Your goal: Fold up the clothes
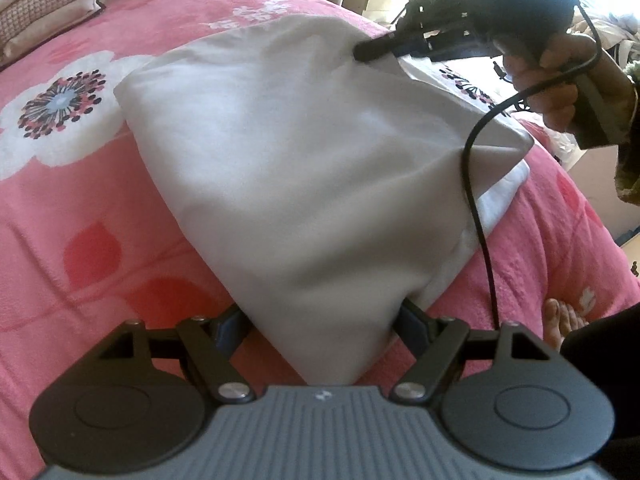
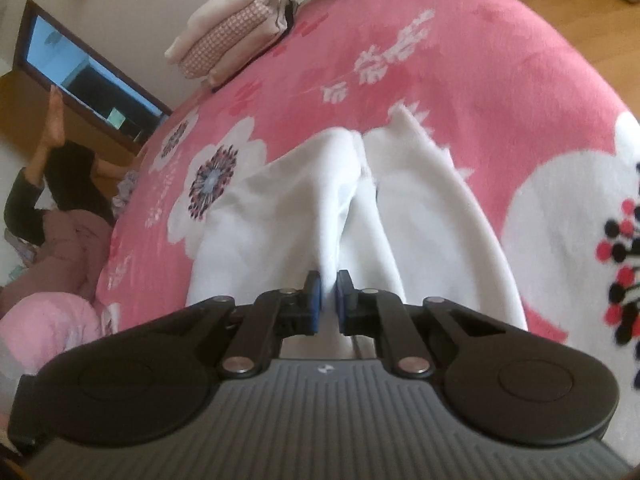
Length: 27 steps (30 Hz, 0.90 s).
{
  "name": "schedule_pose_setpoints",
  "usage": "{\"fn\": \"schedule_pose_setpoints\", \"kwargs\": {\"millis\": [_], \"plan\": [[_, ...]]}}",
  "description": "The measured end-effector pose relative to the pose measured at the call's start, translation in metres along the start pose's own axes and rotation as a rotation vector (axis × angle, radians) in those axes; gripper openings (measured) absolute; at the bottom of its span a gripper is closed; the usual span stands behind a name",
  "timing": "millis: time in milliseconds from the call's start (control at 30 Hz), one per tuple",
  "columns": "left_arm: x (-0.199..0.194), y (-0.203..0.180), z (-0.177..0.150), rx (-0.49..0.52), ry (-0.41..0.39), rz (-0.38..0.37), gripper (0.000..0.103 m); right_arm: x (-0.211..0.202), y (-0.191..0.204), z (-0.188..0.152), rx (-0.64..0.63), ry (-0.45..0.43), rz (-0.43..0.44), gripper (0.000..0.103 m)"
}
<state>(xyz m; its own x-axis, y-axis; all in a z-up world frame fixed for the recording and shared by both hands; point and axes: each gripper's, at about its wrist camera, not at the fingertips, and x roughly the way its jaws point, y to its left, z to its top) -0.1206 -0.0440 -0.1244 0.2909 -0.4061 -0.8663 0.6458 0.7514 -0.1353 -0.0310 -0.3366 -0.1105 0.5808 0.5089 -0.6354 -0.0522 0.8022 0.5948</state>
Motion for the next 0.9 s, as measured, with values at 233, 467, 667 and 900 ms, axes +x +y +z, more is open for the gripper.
{"fn": "schedule_pose_setpoints", "kwargs": {"millis": [233, 467, 667, 900], "plan": [[-0.001, -0.003, 0.000, 0.009, 0.003, 0.009, 0.078, -0.001, -0.008, 0.009, -0.031, -0.062, -0.165, 0.012], [-0.001, -0.003, -0.001, 0.010, 0.003, 0.010, 0.079, -0.037, -0.008, -0.007, 0.014, 0.031, -0.003, 0.019], [-0.003, -0.005, -0.002, 0.015, 0.007, 0.021, 0.079, -0.038, 0.006, -0.044, -0.121, 0.188, -0.072, 0.023], [-0.002, -0.005, -0.001, 0.017, 0.014, 0.029, 0.079, -0.057, 0.006, -0.057, -0.179, 0.223, -0.078, 0.019]]}}
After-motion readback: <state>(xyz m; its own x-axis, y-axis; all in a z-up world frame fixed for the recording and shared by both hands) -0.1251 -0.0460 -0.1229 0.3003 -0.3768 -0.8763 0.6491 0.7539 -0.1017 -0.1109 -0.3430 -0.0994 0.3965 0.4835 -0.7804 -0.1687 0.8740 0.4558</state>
